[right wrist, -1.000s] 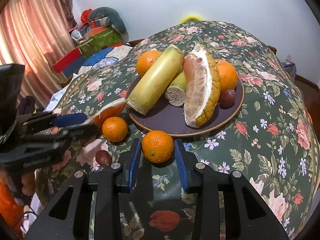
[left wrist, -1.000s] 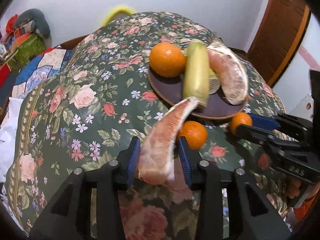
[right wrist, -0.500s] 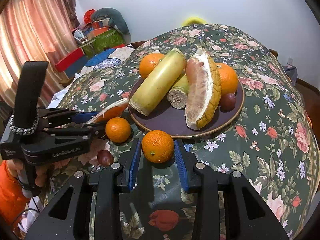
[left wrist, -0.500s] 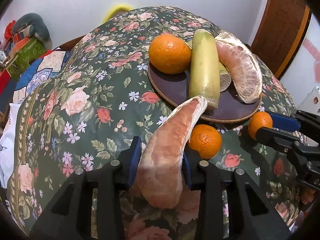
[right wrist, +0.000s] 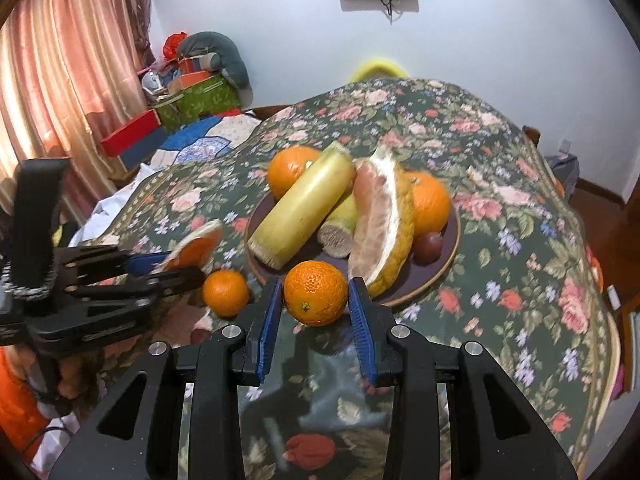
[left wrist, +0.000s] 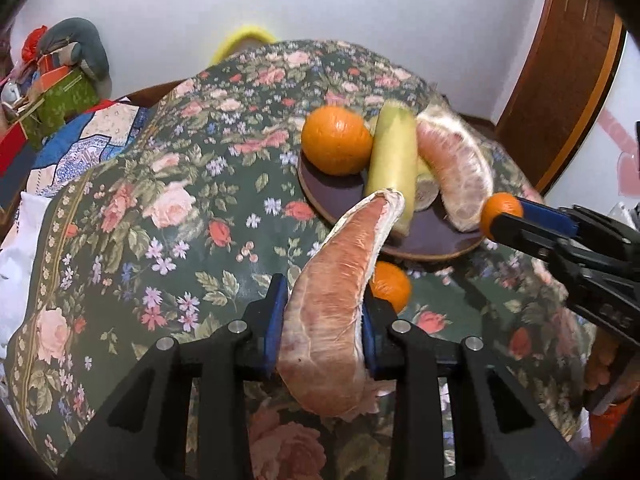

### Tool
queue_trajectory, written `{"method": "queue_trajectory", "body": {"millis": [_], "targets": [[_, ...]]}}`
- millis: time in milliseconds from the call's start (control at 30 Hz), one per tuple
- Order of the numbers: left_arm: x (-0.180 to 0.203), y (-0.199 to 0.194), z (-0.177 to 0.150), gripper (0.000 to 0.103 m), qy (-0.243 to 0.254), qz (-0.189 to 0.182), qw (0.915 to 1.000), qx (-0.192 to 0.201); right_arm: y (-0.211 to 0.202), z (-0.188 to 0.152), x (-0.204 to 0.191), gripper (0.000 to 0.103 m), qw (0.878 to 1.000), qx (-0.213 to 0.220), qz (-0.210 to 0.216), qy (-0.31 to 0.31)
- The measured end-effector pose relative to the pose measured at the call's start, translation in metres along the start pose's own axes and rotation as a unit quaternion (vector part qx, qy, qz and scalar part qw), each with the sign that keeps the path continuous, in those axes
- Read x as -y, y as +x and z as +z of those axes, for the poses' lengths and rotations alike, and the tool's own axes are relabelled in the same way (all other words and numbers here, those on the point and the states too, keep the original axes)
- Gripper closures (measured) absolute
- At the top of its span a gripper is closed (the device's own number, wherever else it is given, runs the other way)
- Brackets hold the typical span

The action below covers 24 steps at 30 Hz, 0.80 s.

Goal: Organize fruits
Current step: 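Lay the pomelo segment on the plate with the left tool while the right tool sets the small orange there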

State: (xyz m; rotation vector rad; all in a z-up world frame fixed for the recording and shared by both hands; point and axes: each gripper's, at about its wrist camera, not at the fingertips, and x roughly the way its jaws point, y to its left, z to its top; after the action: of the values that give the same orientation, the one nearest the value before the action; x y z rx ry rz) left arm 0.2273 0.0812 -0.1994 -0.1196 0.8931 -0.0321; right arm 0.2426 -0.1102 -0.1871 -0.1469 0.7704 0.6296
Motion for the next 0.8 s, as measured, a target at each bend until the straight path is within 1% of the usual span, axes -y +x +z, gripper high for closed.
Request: {"method": "queue_trajectory", "body": {"millis": [200,333,500,600,667,800], "targets": [[0.004,-0.016,0.012,0.071,-0.007,-0.012,0.9995,0.029,0.005,0.011,0.001,0.072,1.0,0.005,-0.014,-0.013],[0.006,-0.013,0.025,0.071,-0.014,-0.021,0.999,0.037,0.011,0.016,0.001,0.072,1.0,0.005,-0.018,-0.023],[0.007,0.002,0.043,0.071,-0.026,-0.036,0.9983,0.039,0.02,0.021,-0.001,0.072,0.999,-0.001,-0.016,-0.031],[0.007,0.013,0.053,0.071,-0.03,-0.035,0.9983,0.035,0.024,0.02,-0.002,0.072,0.999,-0.006,-0.01,-0.03],[0.007,0.021,0.058,0.071,-0.035,-0.041,0.998,0.032,0.026,0.021,-0.002,0.072,0.999,-0.008,-0.01,-0.03],[0.01,0.034,0.069,0.071,-0.035,-0.03,0.9984,0.033,0.028,0.021,-0.001,0.072,0.999,-0.008,-0.011,-0.03]]}}
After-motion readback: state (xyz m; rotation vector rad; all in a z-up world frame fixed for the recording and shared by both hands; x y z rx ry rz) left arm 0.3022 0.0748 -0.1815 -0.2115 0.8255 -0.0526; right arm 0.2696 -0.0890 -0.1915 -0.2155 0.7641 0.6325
